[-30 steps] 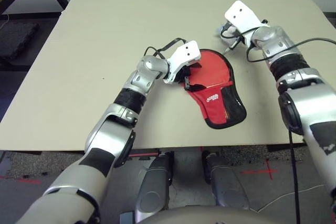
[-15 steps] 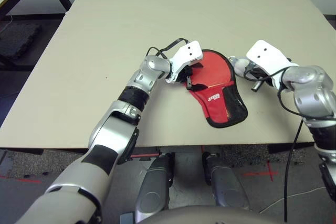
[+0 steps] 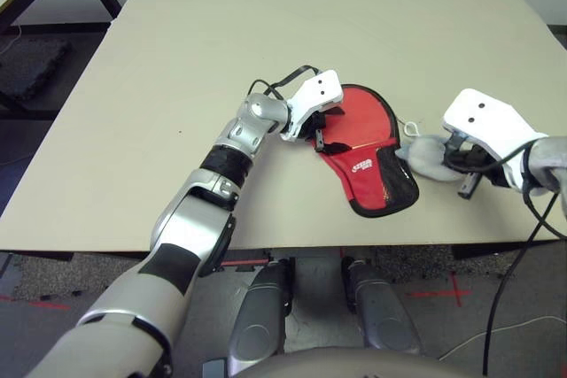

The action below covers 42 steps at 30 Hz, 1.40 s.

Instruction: Store the ping-pong paddle in its case and zip it.

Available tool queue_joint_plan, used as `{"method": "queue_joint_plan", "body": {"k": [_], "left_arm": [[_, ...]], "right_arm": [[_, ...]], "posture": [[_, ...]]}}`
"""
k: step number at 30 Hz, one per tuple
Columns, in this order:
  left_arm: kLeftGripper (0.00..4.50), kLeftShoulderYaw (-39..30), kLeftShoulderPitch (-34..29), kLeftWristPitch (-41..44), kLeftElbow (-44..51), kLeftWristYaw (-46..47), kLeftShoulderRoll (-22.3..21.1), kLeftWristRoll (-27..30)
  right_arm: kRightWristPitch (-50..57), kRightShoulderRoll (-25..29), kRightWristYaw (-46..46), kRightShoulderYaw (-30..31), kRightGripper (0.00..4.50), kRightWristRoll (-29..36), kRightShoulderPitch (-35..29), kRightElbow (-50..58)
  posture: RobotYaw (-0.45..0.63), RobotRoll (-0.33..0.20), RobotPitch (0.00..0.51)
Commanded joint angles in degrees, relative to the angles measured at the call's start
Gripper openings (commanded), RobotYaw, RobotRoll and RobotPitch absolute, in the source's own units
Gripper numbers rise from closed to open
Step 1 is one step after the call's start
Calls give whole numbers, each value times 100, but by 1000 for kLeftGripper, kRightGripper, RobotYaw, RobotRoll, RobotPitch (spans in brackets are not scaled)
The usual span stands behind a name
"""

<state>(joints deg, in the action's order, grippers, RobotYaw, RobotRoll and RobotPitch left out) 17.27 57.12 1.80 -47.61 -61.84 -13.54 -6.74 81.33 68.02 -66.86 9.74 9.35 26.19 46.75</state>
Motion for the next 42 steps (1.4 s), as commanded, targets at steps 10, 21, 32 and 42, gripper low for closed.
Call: {"method": "queue_joint_plan", "body": {"k": [10,21,32,42], "left_arm": [[4500,266,-150,25,-464,94,8,-328],[4500,261,-149,15,-486,94,6,-335],[4500,208,-185,88,-306,59,-70,-279],[4500,149,-335,250,-1,79,-231,-233]], "right_arm": [[-629,1594,-644,-503,13,1791,-795,656],[-752,1740,-277,-808,13,2452,-1142,745],[292,858,-75,-851,1755,3415,891,-1133],[604,-126,914,-1111,4466,3065,2834,-3571]], "posture": [[-163,0,231],[-164,0,230],[-141,0,225],[-116,0,226]]}}
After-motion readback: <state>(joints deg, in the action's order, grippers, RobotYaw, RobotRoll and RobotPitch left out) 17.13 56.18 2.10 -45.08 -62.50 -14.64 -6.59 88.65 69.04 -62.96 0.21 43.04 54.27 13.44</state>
